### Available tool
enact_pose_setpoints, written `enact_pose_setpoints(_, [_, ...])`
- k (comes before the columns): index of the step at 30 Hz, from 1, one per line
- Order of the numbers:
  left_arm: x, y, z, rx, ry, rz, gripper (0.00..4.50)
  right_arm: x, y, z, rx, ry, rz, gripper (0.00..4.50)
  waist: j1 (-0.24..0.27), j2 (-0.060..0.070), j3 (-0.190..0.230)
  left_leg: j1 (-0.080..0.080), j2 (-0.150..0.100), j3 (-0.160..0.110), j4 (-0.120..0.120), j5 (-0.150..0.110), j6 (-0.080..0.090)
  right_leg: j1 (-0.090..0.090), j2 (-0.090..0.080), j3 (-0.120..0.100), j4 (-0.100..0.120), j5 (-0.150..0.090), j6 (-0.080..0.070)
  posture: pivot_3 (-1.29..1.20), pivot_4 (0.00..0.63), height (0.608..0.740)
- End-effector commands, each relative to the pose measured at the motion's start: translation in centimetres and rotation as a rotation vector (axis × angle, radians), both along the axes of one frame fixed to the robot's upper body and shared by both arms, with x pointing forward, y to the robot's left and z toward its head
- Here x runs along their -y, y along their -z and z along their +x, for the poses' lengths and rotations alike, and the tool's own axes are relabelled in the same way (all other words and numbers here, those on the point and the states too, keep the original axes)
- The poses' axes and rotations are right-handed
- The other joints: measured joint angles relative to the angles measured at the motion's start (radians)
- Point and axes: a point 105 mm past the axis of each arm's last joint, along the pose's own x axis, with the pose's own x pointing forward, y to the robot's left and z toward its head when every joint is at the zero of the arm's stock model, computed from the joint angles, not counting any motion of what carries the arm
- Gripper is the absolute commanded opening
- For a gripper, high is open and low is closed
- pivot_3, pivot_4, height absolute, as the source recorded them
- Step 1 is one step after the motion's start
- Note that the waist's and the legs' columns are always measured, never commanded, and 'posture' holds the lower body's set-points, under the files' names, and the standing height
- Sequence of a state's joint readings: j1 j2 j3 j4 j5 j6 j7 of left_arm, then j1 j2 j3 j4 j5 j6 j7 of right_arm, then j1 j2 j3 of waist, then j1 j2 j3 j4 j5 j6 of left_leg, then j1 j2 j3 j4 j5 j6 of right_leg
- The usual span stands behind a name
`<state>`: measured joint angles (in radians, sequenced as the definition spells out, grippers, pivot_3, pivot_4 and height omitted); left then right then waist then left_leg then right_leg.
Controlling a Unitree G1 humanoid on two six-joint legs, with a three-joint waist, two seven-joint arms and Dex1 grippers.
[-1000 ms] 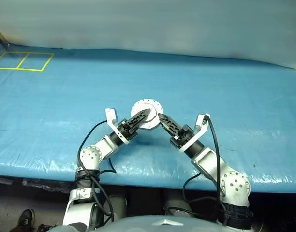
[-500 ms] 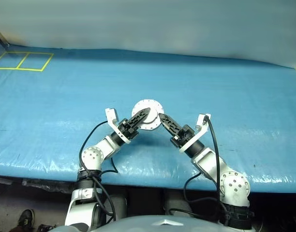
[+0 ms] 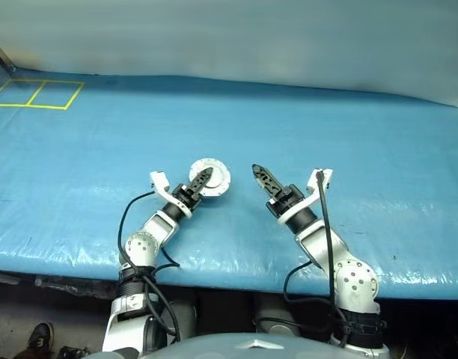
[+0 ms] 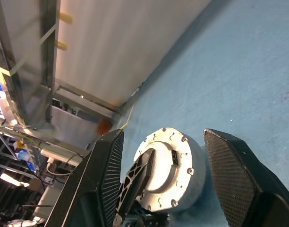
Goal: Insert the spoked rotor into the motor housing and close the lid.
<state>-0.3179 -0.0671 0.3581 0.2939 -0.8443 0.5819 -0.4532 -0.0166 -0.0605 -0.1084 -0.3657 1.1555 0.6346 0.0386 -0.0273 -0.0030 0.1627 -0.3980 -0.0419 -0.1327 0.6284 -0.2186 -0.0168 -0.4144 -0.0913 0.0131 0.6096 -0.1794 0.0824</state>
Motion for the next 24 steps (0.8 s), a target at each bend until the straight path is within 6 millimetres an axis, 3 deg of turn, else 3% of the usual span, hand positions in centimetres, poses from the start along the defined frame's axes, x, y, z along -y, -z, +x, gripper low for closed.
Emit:
enact_pose_setpoints(1, [-2.7, -1.8, 2.0, 0.04, -0.186, 0.046, 2.6, 0.4, -1.2, -0.2, 0.058, 0.008, -0.013, 2.84, 0.002, 0.0, 0.0, 0.0, 0.0, 0.0, 0.0, 0.0, 0.0, 0.0, 0.0, 0.0, 0.0, 0.0, 0.0, 0.0, 0.15, 0.74])
enact_pose_setpoints(8, [-6.4, -1.6, 4.9, -0.053, -0.387, 0.218, 2.6, 0.6, -1.2, -0.1, 0.066, 0.013, -0.025, 2.84, 0.008, -0.001, 0.0, 0.001, 0.0, 0.0, 0.001, 0.0, 0.0, 0.002, 0.0, 0.0, 0.0, 0.001, 0.001, 0.0, 0.15, 0.74])
enact_pose_setpoints(13, [-8.3, -1.0, 5.5, -0.117, -0.472, 0.32, 2.6, 0.4, -0.9, -0.1, 0.062, 0.004, -0.039, 2.84, -0.002, -0.001, 0.0, 0.002, 0.0, 0.0, 0.001, 0.0, 0.0, 0.002, 0.0, 0.0, 0.0, 0.002, 0.004, 0.0, 0.15, 0.74])
enact_pose_setpoints(19, [-11.1, -0.1, 4.1, -0.165, -0.605, 0.44, 4.33, -0.1, -0.7, 0.2, 0.058, -0.018, -0.048, 2.89, -0.011, -0.001, -0.001, 0.003, 0.0, 0.0, 0.001, 0.0, 0.0, 0.003, 0.001, 0.0, 0.0, 0.003, 0.005, 0.0, 0.15, 0.74])
enact_pose_setpoints(24, [-13.7, -1.6, 1.9, -0.079, -0.738, 0.554, 4.43, -0.1, -0.2, 0.5, 0.042, -0.025, -0.068, 2.89, -0.012, -0.001, -0.001, 0.004, 0.0, 0.001, 0.0, 0.0, 0.0, 0.003, 0.001, 0.002, 0.001, 0.002, 0.004, 0.0, 0.15, 0.74])
